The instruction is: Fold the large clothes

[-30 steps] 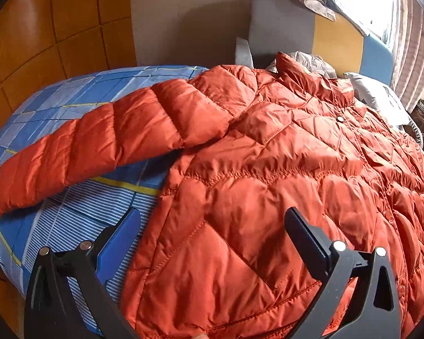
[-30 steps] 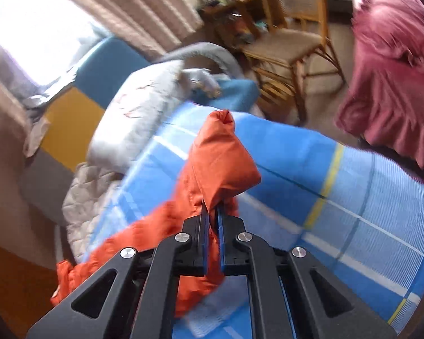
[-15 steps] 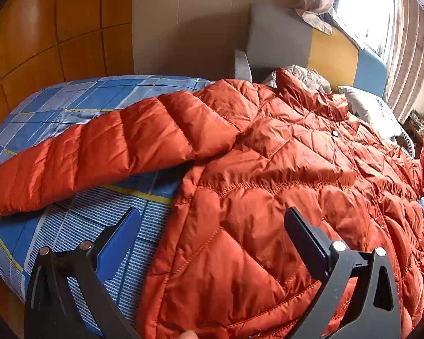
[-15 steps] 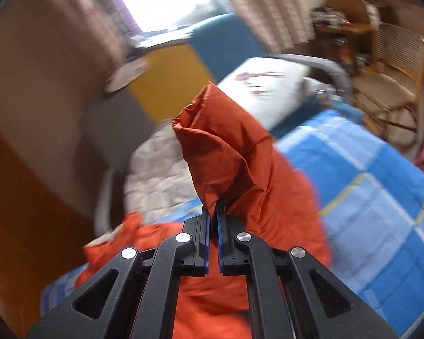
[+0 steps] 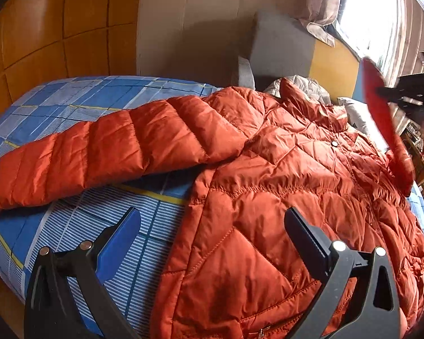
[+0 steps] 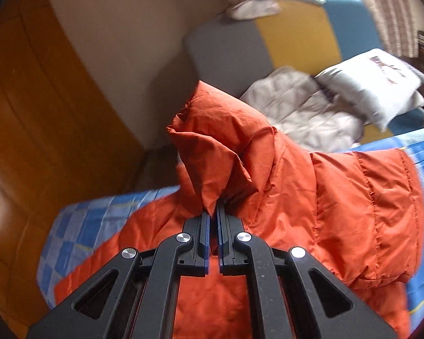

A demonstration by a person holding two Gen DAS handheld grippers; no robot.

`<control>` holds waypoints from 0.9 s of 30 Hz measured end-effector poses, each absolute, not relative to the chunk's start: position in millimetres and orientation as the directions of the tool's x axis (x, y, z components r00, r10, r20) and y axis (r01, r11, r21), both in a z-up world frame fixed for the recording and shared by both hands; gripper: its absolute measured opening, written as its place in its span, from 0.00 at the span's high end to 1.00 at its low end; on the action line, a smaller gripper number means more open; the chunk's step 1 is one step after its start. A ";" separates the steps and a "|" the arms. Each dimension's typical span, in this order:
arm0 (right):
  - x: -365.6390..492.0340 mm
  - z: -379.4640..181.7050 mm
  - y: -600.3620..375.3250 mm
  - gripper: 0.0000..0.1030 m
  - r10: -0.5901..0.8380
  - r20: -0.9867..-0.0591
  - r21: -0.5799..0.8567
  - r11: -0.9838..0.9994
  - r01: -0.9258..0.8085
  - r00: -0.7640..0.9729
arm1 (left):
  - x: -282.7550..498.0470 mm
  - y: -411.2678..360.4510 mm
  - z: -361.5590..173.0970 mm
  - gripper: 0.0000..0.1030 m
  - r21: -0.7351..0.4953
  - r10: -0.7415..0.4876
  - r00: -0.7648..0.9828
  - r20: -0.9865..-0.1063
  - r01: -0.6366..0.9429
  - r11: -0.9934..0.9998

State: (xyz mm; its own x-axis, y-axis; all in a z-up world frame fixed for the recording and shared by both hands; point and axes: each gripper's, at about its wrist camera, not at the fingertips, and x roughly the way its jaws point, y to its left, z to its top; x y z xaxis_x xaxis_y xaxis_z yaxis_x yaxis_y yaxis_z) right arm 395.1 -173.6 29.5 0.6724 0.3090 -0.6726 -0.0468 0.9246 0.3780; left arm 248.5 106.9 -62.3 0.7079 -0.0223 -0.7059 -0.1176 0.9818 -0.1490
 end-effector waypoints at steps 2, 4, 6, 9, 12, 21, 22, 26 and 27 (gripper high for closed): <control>397.6 20.2 -153.4 0.96 0.323 -0.689 0.368 0.927 -0.071 0.649 | 247.6 109.1 -61.1 0.02 -0.155 -0.024 0.713 -0.701 -0.119 0.981; 398.3 12.2 -131.1 0.96 0.340 -0.710 0.360 0.928 -0.097 0.617 | 247.6 110.6 -60.3 0.02 -0.158 -0.026 0.715 -0.698 -0.119 0.980; 393.9 5.3 -109.8 0.96 0.352 -0.727 0.352 0.928 -0.120 0.590 | 247.6 112.0 -60.6 0.02 -0.161 -0.027 0.715 -0.699 -0.121 0.979; 389.8 -7.1 -91.9 0.96 0.354 -0.754 0.336 0.932 -0.139 0.553 | 247.0 113.5 -61.2 0.02 -0.166 -0.028 0.714 -0.699 -0.124 0.978; 387.7 -21.6 -86.5 0.96 0.344 -0.778 0.319 0.937 -0.142 0.526 | 246.3 114.0 -61.4 0.02 -0.167 -0.026 0.715 -0.699 -0.128 0.978; 371.8 -31.0 -85.7 0.36 0.377 -0.771 0.347 0.925 -0.158 0.514 | 246.4 108.0 -58.6 0.02 -0.164 -0.024 0.718 -0.696 -0.127 0.978; 370.9 -31.0 -88.0 0.36 0.385 -0.771 0.358 0.921 -0.155 0.507 | 246.1 106.6 -58.1 0.02 -0.161 -0.022 0.718 -0.695 -0.126 0.979; 356.3 -26.8 -121.0 0.28 0.389 -0.752 0.386 0.914 -0.124 0.532 | 243.2 101.9 -54.7 0.02 -0.158 -0.022 0.723 -0.691 -0.120 0.980; 350.9 -24.5 -136.0 0.28 0.382 -0.747 0.390 0.915 -0.106 0.545 | 242.7 100.2 -53.7 0.02 -0.160 -0.027 0.723 -0.690 -0.116 0.980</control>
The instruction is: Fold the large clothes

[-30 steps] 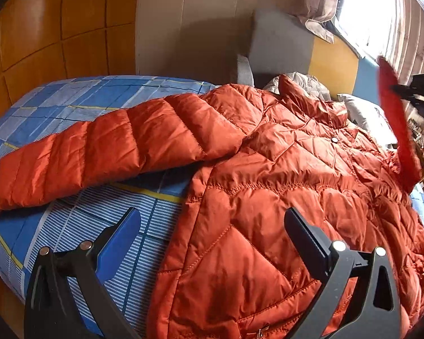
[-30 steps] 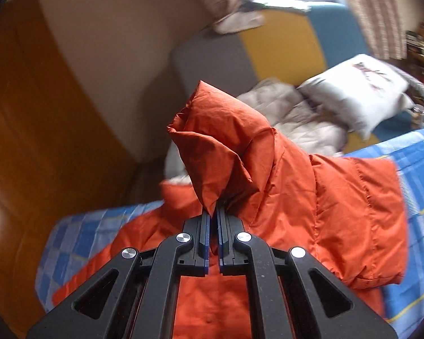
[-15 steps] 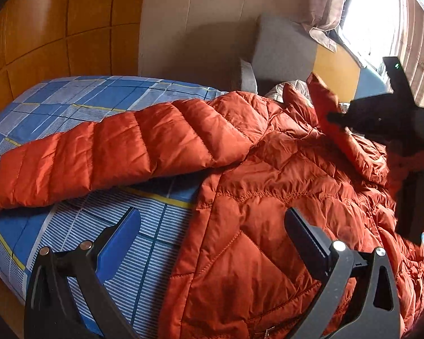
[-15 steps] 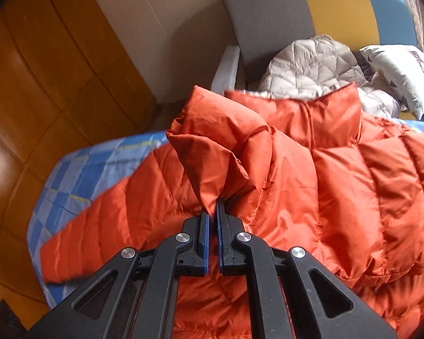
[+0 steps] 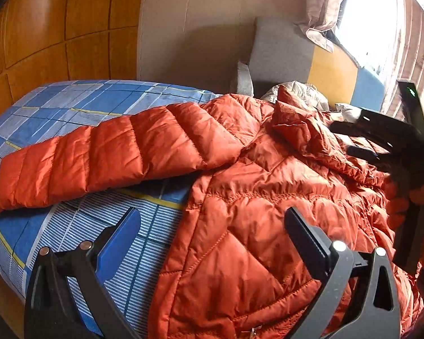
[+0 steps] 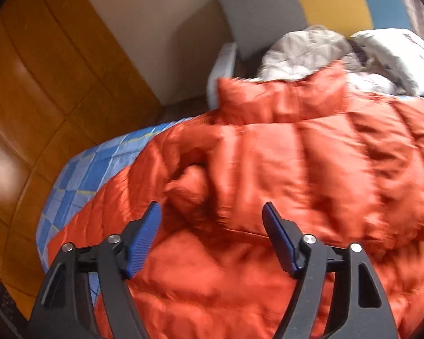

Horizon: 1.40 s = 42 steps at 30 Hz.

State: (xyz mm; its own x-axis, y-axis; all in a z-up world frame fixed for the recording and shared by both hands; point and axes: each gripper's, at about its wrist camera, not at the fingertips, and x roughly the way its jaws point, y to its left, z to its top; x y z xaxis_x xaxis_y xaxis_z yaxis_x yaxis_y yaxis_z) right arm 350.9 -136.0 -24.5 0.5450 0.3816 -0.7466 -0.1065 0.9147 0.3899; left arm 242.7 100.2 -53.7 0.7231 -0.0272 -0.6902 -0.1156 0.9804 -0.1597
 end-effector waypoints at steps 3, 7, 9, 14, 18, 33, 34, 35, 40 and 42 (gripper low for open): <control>336.4 -17.0 -183.6 0.28 0.330 -0.740 0.379 0.924 -0.042 0.586 | 241.9 94.0 -51.3 0.02 -0.154 -0.029 0.728 -0.684 -0.105 0.982; 317.6 -10.3 -258.2 0.28 0.215 -0.738 0.348 0.933 0.087 0.639 | 243.8 85.4 -51.0 0.02 -0.160 -0.045 0.726 -0.687 -0.089 0.983; 311.1 -11.9 -288.7 0.28 0.165 -0.740 0.338 0.929 0.149 0.652 | 245.3 80.6 -51.2 0.02 -0.154 -0.046 0.725 -0.687 -0.083 0.985; 308.0 -27.5 -345.5 0.35 0.074 -0.764 0.314 0.911 0.268 0.641 | 250.9 70.2 -52.5 0.02 -0.154 -0.060 0.717 -0.695 -0.066 0.986; 312.9 -53.4 -355.6 0.42 0.052 -0.802 0.276 0.916 0.292 0.595 | 257.7 64.0 -51.3 0.02 -0.136 -0.059 0.714 -0.698 -0.051 0.989; 327.9 -88.6 -313.7 0.44 -0.136 -0.838 -0.039 0.981 0.191 0.529 | 299.8 64.1 -42.5 0.14 -0.138 -0.089 0.713 -0.695 -0.011 0.990; 329.5 -90.1 -309.9 0.44 -0.156 -0.834 -0.069 0.981 0.181 0.528 | 304.2 62.5 -40.9 0.16 -0.145 -0.104 0.712 -0.694 0.003 0.989; 330.8 -91.3 -308.1 0.44 -0.164 -0.833 -0.080 0.981 0.178 0.529 | 307.9 60.1 -38.8 0.20 -0.151 -0.119 0.713 -0.691 0.018 0.988; 327.9 -92.7 -310.6 0.43 -0.159 -0.824 -0.075 0.982 0.175 0.544 | 340.6 42.1 -26.7 0.28 -0.171 -0.193 0.716 -0.671 0.104 0.980; 327.0 -92.9 -310.7 0.43 -0.156 -0.822 -0.070 0.982 0.175 0.547 | 355.9 36.2 -26.2 0.38 -0.198 -0.229 0.701 -0.675 0.127 0.972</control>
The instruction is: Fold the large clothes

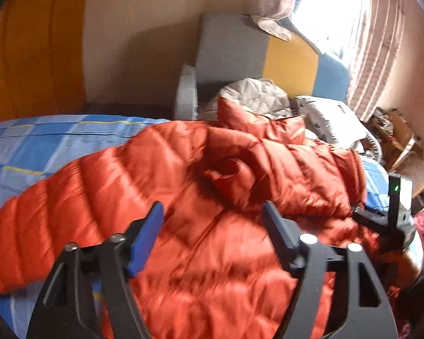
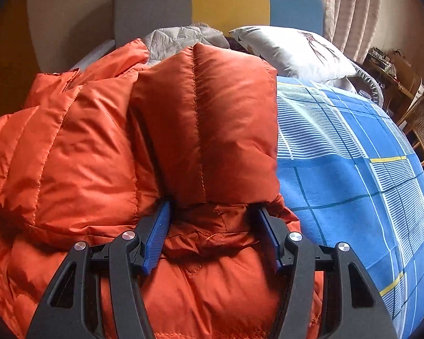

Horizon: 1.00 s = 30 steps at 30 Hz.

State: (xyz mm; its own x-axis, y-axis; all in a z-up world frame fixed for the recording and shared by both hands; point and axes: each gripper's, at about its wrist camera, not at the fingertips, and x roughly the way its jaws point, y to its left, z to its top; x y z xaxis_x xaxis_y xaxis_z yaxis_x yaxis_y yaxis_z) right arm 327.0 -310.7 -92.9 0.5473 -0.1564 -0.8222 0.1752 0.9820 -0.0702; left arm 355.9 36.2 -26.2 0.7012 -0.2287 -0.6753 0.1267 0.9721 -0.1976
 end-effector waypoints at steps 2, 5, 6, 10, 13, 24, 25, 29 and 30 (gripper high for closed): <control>326.9 -93.1 -311.4 0.43 -0.153 -0.821 -0.066 0.982 0.176 0.550 | 369.2 30.1 -26.9 0.43 -0.204 -0.244 0.690 -0.682 0.141 0.969; 325.7 -93.0 -311.8 0.42 -0.151 -0.819 -0.063 0.982 0.175 0.553 | 389.9 16.6 -29.8 0.53 -0.202 -0.272 0.669 -0.692 0.182 0.962; 325.2 -93.2 -312.3 0.42 -0.149 -0.819 -0.060 0.983 0.175 0.555 | 395.0 13.5 -30.9 0.55 -0.205 -0.280 0.663 -0.694 0.190 0.960; 325.5 -93.1 -312.7 0.42 -0.143 -0.816 -0.053 0.983 0.175 0.559 | 418.6 -0.4 -38.3 0.61 -0.216 -0.306 0.625 -0.718 0.218 0.952; 325.6 -92.9 -313.8 0.42 -0.143 -0.816 -0.053 0.983 0.174 0.559 | 433.8 -6.3 -46.9 0.69 -0.216 -0.306 0.599 -0.740 0.219 0.952; 325.8 -92.9 -314.6 0.42 -0.140 -0.815 -0.049 0.983 0.174 0.562 | 411.1 27.7 -67.9 0.97 -0.305 -0.307 0.640 -0.704 0.118 0.945; 325.9 -92.9 -314.6 0.42 -0.140 -0.815 -0.049 0.984 0.174 0.562 | 407.0 31.3 -70.7 0.97 -0.318 -0.311 0.644 -0.699 0.111 0.942; 326.2 -92.8 -314.1 0.42 -0.143 -0.815 -0.052 0.983 0.173 0.562 | 401.2 36.8 -84.2 0.97 -0.341 -0.317 0.632 -0.707 0.087 0.936; 326.8 -92.7 -314.9 0.42 -0.142 -0.815 -0.052 0.983 0.174 0.562 | 402.4 39.9 -89.9 0.97 -0.361 -0.321 0.628 -0.709 0.068 0.930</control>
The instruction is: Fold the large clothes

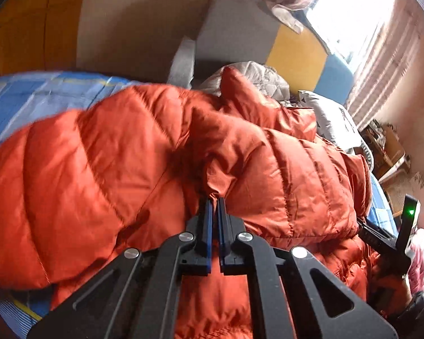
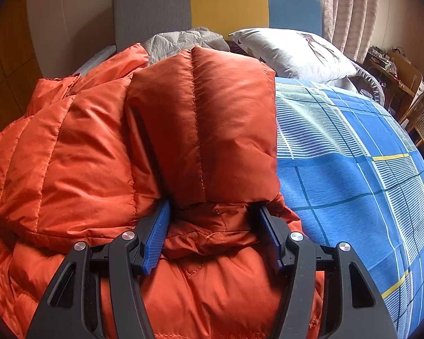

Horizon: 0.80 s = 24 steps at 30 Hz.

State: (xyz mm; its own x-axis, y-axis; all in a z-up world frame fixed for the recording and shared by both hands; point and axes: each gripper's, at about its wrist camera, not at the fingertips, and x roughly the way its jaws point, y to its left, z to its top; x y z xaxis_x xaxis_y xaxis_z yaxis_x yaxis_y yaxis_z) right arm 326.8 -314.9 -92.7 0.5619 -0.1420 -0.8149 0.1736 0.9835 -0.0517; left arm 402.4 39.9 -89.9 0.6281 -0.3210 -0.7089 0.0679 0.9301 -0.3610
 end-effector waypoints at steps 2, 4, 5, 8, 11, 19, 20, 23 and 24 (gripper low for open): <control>326.9 -93.0 -313.8 0.42 -0.143 -0.815 -0.053 0.983 0.173 0.562 | 404.4 44.0 -97.6 0.97 -0.384 -0.332 0.616 -0.714 0.052 0.922; 327.1 -93.5 -312.5 0.41 -0.146 -0.814 -0.057 0.983 0.172 0.562 | 407.2 42.3 -106.4 0.97 -0.373 -0.323 0.605 -0.728 0.045 0.927; 327.7 -93.8 -311.7 0.41 -0.149 -0.814 -0.061 0.983 0.172 0.562 | 409.1 42.1 -110.6 0.97 -0.377 -0.325 0.600 -0.731 0.043 0.925; 328.5 -95.2 -310.3 0.41 -0.150 -0.813 -0.063 0.983 0.171 0.563 | 412.1 41.6 -115.7 0.97 -0.383 -0.327 0.596 -0.733 0.035 0.923; 328.1 -95.7 -308.5 0.40 -0.154 -0.812 -0.067 0.983 0.172 0.563 | 411.1 39.5 -115.8 0.95 -0.370 -0.317 0.595 -0.739 0.034 0.928; 327.5 -95.0 -302.3 0.40 -0.172 -0.810 -0.088 0.981 0.173 0.561 | 399.1 33.7 -98.8 0.71 -0.302 -0.253 0.607 -0.753 0.023 0.953; 327.4 -95.1 -301.6 0.40 -0.175 -0.809 -0.091 0.980 0.175 0.561 | 391.6 35.4 -93.5 0.48 -0.291 -0.235 0.622 -0.747 0.012 0.957; 327.7 -95.2 -300.4 0.40 -0.180 -0.808 -0.096 0.980 0.177 0.561 | 372.6 47.6 -83.9 0.34 -0.305 -0.215 0.654 -0.725 -0.026 0.952; 327.7 -95.1 -299.4 0.40 -0.182 -0.808 -0.098 0.979 0.177 0.561 | 364.1 57.7 -82.3 0.34 -0.334 -0.220 0.655 -0.723 -0.052 0.941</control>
